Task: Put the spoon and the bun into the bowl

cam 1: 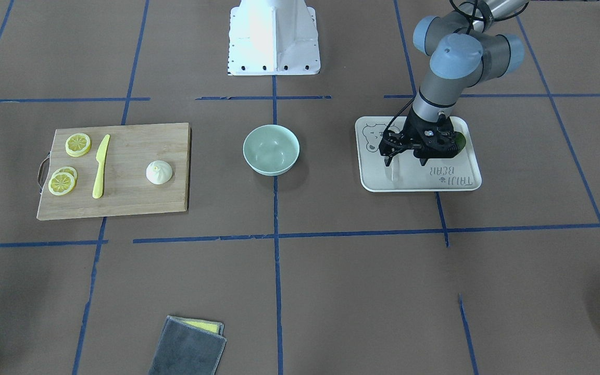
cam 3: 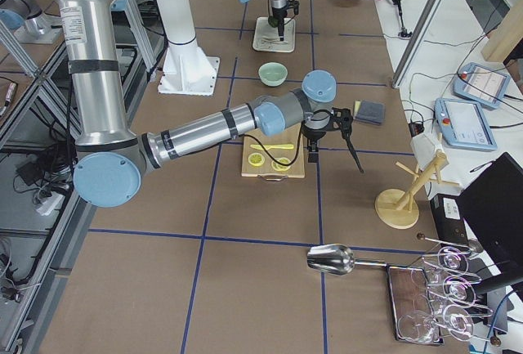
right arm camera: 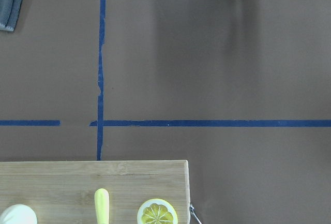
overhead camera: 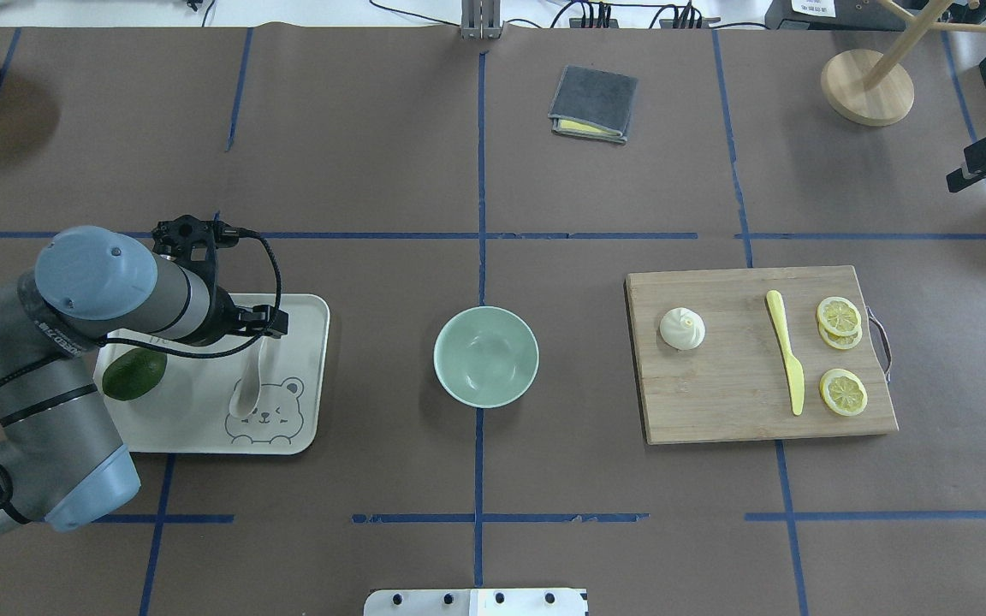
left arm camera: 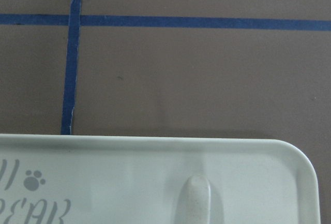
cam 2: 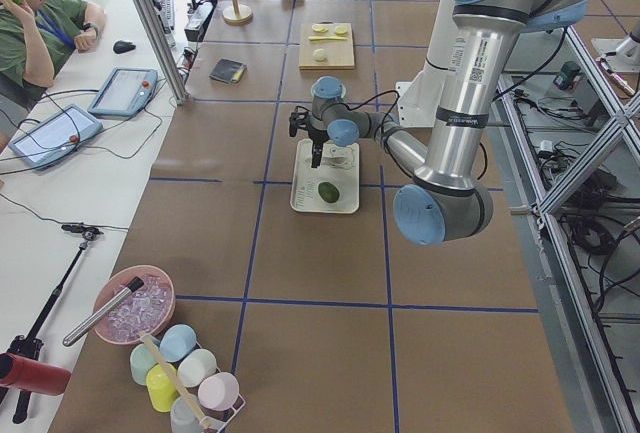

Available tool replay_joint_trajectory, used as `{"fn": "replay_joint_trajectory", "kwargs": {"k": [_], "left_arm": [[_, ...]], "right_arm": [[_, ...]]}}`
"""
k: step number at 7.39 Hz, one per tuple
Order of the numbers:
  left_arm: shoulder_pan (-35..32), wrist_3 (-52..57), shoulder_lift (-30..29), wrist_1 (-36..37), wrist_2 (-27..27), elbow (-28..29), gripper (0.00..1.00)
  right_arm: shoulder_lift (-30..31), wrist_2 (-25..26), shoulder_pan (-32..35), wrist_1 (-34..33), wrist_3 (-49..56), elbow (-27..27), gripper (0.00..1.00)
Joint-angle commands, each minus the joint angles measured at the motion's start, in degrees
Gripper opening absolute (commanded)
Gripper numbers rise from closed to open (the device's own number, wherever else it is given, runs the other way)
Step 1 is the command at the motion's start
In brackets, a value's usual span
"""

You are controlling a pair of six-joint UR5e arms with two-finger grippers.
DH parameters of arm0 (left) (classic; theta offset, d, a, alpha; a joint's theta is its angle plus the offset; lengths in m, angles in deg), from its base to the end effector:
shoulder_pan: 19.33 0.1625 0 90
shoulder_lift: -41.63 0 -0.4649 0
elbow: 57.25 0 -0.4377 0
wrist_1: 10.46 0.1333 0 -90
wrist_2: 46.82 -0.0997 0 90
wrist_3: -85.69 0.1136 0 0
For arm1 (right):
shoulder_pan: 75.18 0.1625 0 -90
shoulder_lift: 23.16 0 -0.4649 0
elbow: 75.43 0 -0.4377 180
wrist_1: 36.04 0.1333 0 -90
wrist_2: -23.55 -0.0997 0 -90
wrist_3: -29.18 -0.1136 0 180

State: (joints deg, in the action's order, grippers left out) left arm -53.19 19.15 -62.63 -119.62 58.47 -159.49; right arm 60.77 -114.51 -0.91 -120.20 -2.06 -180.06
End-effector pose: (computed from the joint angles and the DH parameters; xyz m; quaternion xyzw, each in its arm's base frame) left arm 0.4857 -0.4504 0.4231 0.0768 0.3962 -0.0314 0.9144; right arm -0.1107 -0.5732 0.4935 0.0343 -0.4471 0.0273 0.8934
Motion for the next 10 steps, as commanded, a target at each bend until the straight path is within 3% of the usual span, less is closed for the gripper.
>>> {"fn": "replay_joint_trajectory", "kwargs": {"k": [1,10], "left_arm": [[0.5,-0.1,-0.1,0.0,0.0,0.3,0.89],[1.3,-0.2,-0.5,0.0,0.4,0.7,0.49]], "right_arm": [[-1.1,0.2,-1.4,0.0,-1.7,0.0,1.00],[-2.9,1.1,-3.9,0.0,-3.3,0.0,1.00]]}}
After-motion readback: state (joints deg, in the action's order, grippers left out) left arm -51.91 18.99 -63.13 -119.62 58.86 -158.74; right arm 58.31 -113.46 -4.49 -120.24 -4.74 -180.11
